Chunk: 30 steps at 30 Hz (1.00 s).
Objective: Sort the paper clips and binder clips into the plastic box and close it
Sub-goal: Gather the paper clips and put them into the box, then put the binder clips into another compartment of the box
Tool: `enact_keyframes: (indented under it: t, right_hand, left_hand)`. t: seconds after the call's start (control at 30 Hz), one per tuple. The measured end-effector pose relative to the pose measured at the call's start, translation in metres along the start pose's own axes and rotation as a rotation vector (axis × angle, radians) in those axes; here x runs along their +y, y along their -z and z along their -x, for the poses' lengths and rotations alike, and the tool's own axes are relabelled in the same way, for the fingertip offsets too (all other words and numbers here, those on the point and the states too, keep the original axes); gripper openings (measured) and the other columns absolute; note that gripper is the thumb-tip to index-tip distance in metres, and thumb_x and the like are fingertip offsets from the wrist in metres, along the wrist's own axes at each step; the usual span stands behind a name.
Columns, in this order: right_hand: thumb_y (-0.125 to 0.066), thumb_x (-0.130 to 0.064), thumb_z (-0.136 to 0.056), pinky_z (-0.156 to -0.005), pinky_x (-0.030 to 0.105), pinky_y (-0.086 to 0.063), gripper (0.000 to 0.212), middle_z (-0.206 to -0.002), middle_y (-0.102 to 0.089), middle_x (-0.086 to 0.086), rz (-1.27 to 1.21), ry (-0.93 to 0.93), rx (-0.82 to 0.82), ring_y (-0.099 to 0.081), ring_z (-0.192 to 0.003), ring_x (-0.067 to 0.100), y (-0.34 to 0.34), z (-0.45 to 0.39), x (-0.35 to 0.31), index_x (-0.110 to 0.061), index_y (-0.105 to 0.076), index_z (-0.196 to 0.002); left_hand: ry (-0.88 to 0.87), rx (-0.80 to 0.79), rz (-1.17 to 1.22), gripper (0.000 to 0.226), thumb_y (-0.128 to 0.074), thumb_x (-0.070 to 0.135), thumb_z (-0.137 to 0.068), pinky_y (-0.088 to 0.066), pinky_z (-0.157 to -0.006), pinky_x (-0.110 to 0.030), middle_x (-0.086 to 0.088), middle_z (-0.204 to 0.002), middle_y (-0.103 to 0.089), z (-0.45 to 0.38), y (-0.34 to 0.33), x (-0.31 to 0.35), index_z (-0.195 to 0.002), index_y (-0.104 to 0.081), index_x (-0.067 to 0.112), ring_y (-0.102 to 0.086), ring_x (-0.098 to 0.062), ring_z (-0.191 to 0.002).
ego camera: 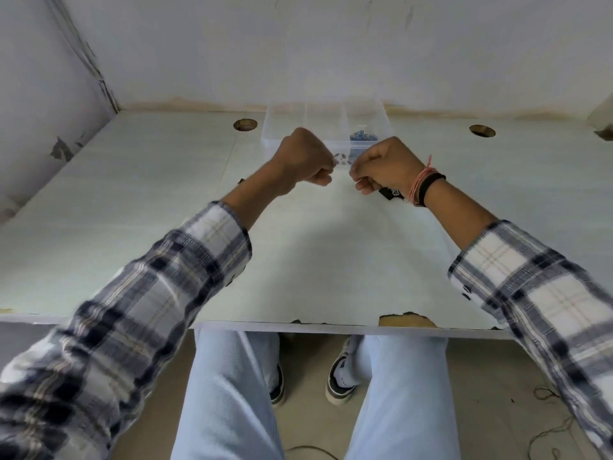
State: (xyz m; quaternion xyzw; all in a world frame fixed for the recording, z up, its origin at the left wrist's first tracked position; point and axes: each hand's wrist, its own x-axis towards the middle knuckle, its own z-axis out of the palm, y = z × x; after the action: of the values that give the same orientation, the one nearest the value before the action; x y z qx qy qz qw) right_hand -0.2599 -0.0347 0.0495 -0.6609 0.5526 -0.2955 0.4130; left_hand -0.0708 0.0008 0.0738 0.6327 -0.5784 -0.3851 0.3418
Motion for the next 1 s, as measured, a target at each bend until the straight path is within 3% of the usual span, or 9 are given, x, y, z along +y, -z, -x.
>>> enact_keyframes:
  t: [0.07, 0.17, 0.43, 0.53, 0.63, 0.73, 0.83, 0.9, 1.0]
  right_hand:
    - [-0.078, -0.006, -0.082, -0.068, 0.035, -0.063, 0.014, -0.088, -0.076, 0.023, 0.040, -0.006, -0.044, -0.075, -0.075, 0.031, -0.006, 0.004, 0.001, 0.004, -0.076, -0.092]
    - [-0.075, -0.006, -0.084, -0.071, 0.036, -0.064, 0.014, -0.088, -0.076, 0.023, 0.135, -0.015, -0.097, -0.075, -0.080, 0.032, -0.008, 0.008, 0.005, 0.004, -0.076, -0.094]
    - [-0.074, -0.009, -0.083, -0.073, 0.035, -0.064, 0.012, -0.079, -0.076, 0.017, 0.275, -0.033, 0.040, -0.076, -0.073, 0.028, 0.000, 0.000, 0.015, -0.001, -0.077, -0.091]
    - [-0.074, -0.011, -0.083, -0.076, 0.038, -0.064, 0.012, -0.079, -0.076, 0.016, 0.290, -0.054, 0.049, -0.077, -0.076, 0.029, 0.000, -0.004, 0.018, -0.002, -0.078, -0.090]
    - [-0.075, -0.013, -0.083, -0.076, 0.040, -0.064, 0.012, -0.080, -0.076, 0.015, 0.305, -0.068, 0.051, -0.077, -0.077, 0.031, -0.004, -0.008, 0.019, -0.002, -0.077, -0.089]
    - [-0.075, -0.015, -0.082, -0.076, 0.044, -0.064, 0.012, -0.079, -0.076, 0.015, 0.331, -0.072, 0.057, -0.076, -0.073, 0.029, -0.005, -0.010, 0.022, -0.004, -0.077, -0.087]
    - [-0.071, -0.012, -0.083, -0.075, 0.043, -0.064, 0.014, -0.080, -0.075, 0.017, 0.408, -0.031, 0.123, -0.074, -0.072, 0.030, 0.000, -0.014, 0.025, 0.001, -0.076, -0.086]
    - [-0.068, -0.011, -0.082, -0.081, 0.041, -0.062, 0.018, -0.086, -0.075, 0.018, 0.499, -0.009, 0.191, -0.072, -0.083, 0.032, 0.008, -0.022, 0.029, 0.004, -0.076, -0.087]
    - [-0.073, -0.018, -0.082, -0.087, 0.041, -0.059, 0.023, -0.096, -0.073, 0.020, 0.575, -0.112, 0.166, -0.069, -0.091, 0.034, 0.022, -0.030, 0.030, 0.002, -0.075, -0.094]
  left_hand:
    - [0.010, 0.000, 0.038, 0.014, -0.073, -0.002, -0.085, -0.066, -0.078, -0.041, -0.027, -0.095, -0.075, 0.015, 0.010, -0.014, -0.094, -0.073, -0.013, -0.077, -0.033, -0.078]
    - [0.017, 0.023, 0.047, 0.013, -0.072, -0.002, -0.086, -0.061, -0.059, -0.025, -0.025, -0.093, -0.075, 0.030, 0.028, -0.035, -0.095, -0.074, -0.011, -0.075, -0.033, -0.077]
    - [0.078, 0.274, -0.187, 0.011, -0.070, -0.001, -0.086, -0.048, -0.039, -0.018, -0.015, -0.075, -0.068, 0.016, 0.081, -0.078, -0.094, -0.076, -0.004, -0.061, -0.019, -0.055]
    - [0.045, 0.251, -0.359, 0.021, -0.076, 0.015, -0.086, -0.056, -0.064, -0.031, -0.015, -0.082, -0.063, -0.001, 0.078, -0.084, -0.093, -0.074, -0.005, -0.061, -0.031, -0.071]
    - [0.064, 0.165, -0.510, 0.048, -0.084, 0.037, -0.080, -0.058, -0.089, -0.041, -0.015, -0.118, -0.063, -0.012, 0.068, -0.084, -0.115, -0.071, 0.007, -0.067, -0.034, -0.103]
    - [0.056, 0.106, -0.646, 0.058, -0.083, 0.039, -0.081, -0.057, -0.090, -0.041, -0.017, -0.128, -0.059, -0.020, 0.058, -0.083, -0.128, -0.067, 0.009, -0.066, -0.037, -0.108]
    - [0.020, 0.106, -0.723, 0.042, -0.081, 0.029, -0.085, -0.057, -0.083, -0.038, -0.020, -0.121, -0.064, -0.027, 0.053, -0.082, -0.119, -0.072, 0.008, -0.068, -0.038, -0.101]
    - [-0.001, 0.095, -0.727, 0.032, -0.080, 0.023, -0.085, -0.055, -0.075, -0.033, -0.021, -0.112, -0.068, -0.029, 0.052, -0.080, -0.112, -0.075, 0.007, -0.069, -0.036, -0.093]
    - [-0.035, 0.093, -0.732, 0.025, -0.078, 0.015, -0.084, -0.051, -0.068, -0.031, -0.020, -0.108, -0.068, -0.030, 0.053, -0.078, -0.107, -0.077, 0.006, -0.067, -0.034, -0.084]
